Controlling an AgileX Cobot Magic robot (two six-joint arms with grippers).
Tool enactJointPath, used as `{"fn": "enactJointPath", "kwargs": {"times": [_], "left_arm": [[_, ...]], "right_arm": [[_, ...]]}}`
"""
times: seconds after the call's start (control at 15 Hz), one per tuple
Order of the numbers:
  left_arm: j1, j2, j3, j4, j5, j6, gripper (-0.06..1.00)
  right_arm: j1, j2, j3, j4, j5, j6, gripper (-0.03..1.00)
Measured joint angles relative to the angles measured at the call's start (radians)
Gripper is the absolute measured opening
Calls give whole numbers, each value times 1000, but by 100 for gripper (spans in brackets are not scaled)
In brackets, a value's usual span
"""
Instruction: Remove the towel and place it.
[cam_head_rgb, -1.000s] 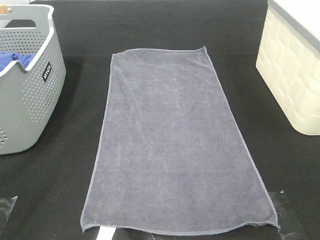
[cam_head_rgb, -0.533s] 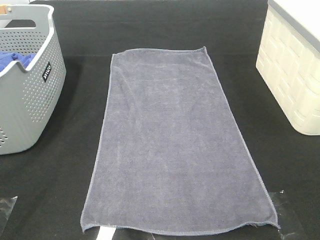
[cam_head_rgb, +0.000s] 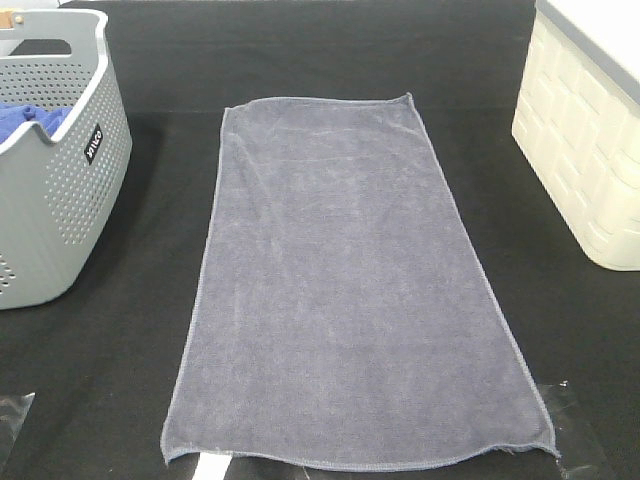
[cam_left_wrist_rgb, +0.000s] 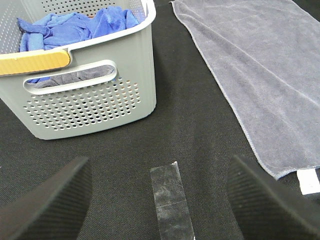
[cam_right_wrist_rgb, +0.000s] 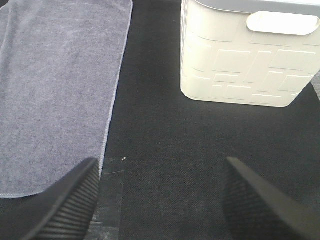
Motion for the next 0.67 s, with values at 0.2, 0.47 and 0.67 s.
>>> {"fn": "enactJointPath", "kwargs": {"times": [0.2, 0.47, 0.67], "left_arm": [[0, 0, 0, 0, 0, 0, 72], [0, 0, 0, 0, 0, 0, 72], [0, 0, 0, 0, 0, 0, 72]], "right_arm": [[0, 0, 0, 0, 0, 0, 65], [0, 0, 0, 0, 0, 0, 65], [0, 0, 0, 0, 0, 0, 65]]}}
